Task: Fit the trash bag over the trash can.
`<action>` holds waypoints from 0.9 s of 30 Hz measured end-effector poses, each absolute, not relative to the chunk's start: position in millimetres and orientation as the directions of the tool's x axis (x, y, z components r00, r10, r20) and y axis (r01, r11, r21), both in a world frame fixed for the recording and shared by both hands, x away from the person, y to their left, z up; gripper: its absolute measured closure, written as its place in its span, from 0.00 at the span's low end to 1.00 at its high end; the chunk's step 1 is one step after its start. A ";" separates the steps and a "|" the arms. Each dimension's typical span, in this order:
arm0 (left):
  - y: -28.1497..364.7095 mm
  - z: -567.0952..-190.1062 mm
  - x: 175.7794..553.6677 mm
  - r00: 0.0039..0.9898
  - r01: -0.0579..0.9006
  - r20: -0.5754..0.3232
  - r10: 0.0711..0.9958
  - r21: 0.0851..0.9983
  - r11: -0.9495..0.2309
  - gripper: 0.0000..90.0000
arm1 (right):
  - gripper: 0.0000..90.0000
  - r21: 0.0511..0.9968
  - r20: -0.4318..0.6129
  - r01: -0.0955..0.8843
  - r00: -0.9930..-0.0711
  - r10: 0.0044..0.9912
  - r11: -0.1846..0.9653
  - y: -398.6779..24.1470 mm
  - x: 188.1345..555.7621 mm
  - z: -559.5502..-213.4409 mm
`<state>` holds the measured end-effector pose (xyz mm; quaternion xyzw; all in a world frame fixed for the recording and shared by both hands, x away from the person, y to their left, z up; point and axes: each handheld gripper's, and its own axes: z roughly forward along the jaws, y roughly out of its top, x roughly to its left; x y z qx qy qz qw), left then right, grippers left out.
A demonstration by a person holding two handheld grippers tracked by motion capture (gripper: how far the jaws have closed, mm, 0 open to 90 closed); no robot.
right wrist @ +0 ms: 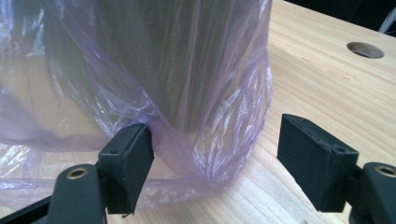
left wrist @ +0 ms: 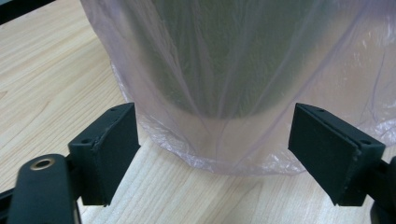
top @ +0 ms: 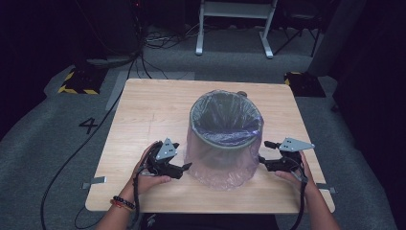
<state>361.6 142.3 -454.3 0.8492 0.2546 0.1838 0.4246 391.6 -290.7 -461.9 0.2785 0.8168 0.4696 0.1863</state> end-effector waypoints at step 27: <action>127.2 -481.8 365.8 0.813 0.315 0.091 0.575 0.762 -0.566 0.29 | 0.21 0.818 -0.212 0.250 -0.706 0.676 0.517 -327.5 369.9 -444.5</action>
